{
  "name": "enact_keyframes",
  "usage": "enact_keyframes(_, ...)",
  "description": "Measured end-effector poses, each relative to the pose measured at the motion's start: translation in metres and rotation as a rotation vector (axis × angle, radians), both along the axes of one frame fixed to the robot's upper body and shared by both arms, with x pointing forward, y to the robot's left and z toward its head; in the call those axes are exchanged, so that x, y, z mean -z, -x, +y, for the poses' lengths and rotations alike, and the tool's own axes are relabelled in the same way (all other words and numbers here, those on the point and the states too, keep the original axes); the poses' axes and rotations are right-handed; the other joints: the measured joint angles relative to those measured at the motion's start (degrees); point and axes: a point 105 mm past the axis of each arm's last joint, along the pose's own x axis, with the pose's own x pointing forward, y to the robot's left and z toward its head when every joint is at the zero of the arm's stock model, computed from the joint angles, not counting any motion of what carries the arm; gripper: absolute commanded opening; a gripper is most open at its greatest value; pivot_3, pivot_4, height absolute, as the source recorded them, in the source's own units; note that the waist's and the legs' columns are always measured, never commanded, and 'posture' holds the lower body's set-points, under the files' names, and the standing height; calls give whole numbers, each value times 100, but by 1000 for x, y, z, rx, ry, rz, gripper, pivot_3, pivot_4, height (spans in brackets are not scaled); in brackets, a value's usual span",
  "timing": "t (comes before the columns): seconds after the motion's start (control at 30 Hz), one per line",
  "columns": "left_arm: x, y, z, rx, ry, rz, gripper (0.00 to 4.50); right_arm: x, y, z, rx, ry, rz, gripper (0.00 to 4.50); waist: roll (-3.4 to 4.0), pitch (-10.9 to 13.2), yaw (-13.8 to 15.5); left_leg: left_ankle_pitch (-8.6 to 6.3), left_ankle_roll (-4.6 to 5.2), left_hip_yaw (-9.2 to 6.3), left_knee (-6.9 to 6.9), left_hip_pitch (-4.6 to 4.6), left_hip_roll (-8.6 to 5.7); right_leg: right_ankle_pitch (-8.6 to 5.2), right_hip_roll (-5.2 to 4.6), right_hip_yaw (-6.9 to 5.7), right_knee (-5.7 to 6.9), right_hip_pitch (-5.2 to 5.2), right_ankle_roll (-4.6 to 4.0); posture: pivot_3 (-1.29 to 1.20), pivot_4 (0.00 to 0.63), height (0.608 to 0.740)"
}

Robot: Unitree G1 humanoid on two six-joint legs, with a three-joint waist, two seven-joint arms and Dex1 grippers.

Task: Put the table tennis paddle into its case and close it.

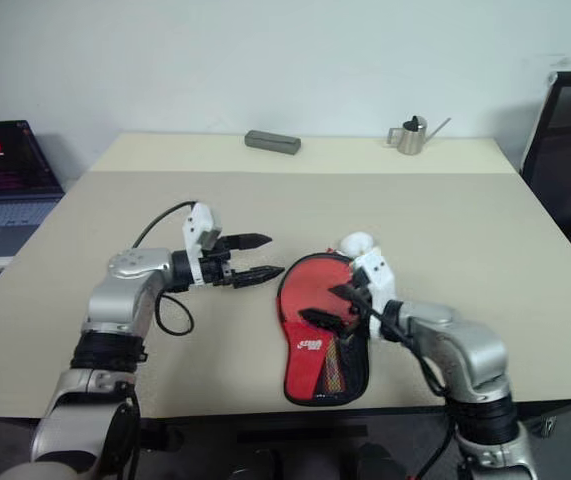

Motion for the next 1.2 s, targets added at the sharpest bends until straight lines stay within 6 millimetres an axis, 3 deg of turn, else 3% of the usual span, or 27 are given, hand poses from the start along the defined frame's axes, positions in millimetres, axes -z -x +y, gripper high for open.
enact_keyframes(0.1,2,7,-17,59,-23,-11,4139,-18,1,-25,14,5,-32,4500,2,5,17,0,1,4,0,-1,-2,0,-1,2,-7,0,1,0,150,740)
enact_keyframes(0.23,10,10,-29,94,-62,1,4139,-28,-3,-53,67,80,-68,4500,5,9,14,-2,3,9,-1,-3,-2,-1,1,5,-11,-3,1,0,150,740)
enact_keyframes(0.37,37,5,-42,92,-108,53,4139,-34,-15,-77,138,138,-106,4500,4,11,8,-2,3,16,0,-3,-3,0,1,9,-12,-4,3,0,150,740)
enact_keyframes(0.53,64,-5,-54,50,-139,79,4139,-38,-20,-77,148,137,-145,4500,2,13,11,-2,3,14,0,-19,-3,2,3,8,-13,-16,5,0,150,740)
enact_keyframes(0.77,67,-18,-61,16,-160,14,4139,-39,-28,-72,154,149,-162,4500,3,12,19,0,4,18,13,-75,-7,7,3,14,10,-79,10,0,150,740)
enact_keyframes(1.0,71,-17,-67,30,-156,4,4139,-50,-68,-62,194,187,-221,4500,12,7,10,5,10,19,23,-71,-7,10,3,15,18,-78,14,0,150,740)
enact_keyframes(1.2,72,-13,-69,39,-149,-1,4139,-26,-112,-57,243,242,-174,4500,15,5,10,5,10,21,21,-72,-8,11,2,16,18,-79,12,0,150,740)
